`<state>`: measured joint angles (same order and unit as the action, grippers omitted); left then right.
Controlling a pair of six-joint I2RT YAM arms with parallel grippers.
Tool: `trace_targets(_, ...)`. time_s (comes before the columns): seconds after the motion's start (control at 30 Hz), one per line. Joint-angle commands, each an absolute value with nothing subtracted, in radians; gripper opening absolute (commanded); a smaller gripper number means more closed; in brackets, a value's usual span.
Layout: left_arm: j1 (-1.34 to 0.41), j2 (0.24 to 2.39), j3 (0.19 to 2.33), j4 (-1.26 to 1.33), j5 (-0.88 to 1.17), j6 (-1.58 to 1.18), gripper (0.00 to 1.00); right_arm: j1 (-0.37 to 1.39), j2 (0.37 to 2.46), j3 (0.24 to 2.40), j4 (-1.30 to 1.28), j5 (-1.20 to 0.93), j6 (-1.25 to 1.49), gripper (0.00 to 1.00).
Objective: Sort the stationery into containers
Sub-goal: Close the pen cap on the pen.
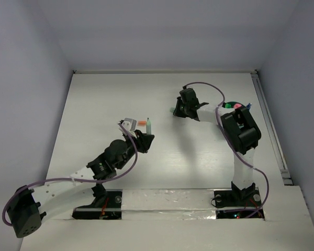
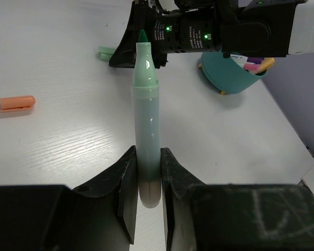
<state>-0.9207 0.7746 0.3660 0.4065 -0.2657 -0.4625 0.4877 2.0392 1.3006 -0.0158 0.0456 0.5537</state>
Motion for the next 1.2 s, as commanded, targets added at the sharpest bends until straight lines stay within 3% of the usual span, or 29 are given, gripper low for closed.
trace_targets(0.0, -0.916, 0.753, 0.351, 0.451, -0.278, -0.433, 0.0, 0.466, 2.065, 1.335, -0.025, 0.081, 0.558, 0.18)
trace_targets(0.13, -0.916, 0.746, 0.347, 0.449, -0.287, -0.423, 0.0, 0.445, 2.078, 1.353, -0.015, 0.08, 0.552, 0.2)
trace_targets(0.23, -0.916, 0.752, 0.345, 0.456, -0.294, -0.42, 0.0, 0.434, 2.095, 1.391, -0.021, 0.072, 0.535, 0.27)
trace_targets(0.37, -0.916, 0.767, 0.342, 0.463, -0.295, -0.42, 0.0, 0.434, 2.108, 1.437, -0.051, 0.083, 0.505, 0.46)
trace_targets(0.67, -0.916, 0.79, 0.334, 0.492, -0.278, -0.423, 0.0, 0.434, 2.062, 1.399, -0.02, 0.039, 0.541, 0.67)
trace_targets(1.17, -0.907, 0.75, 0.325, 0.477, -0.29, -0.417, 0.0, 0.454, 2.091, 1.354, 0.052, -0.08, 0.683, 0.65)
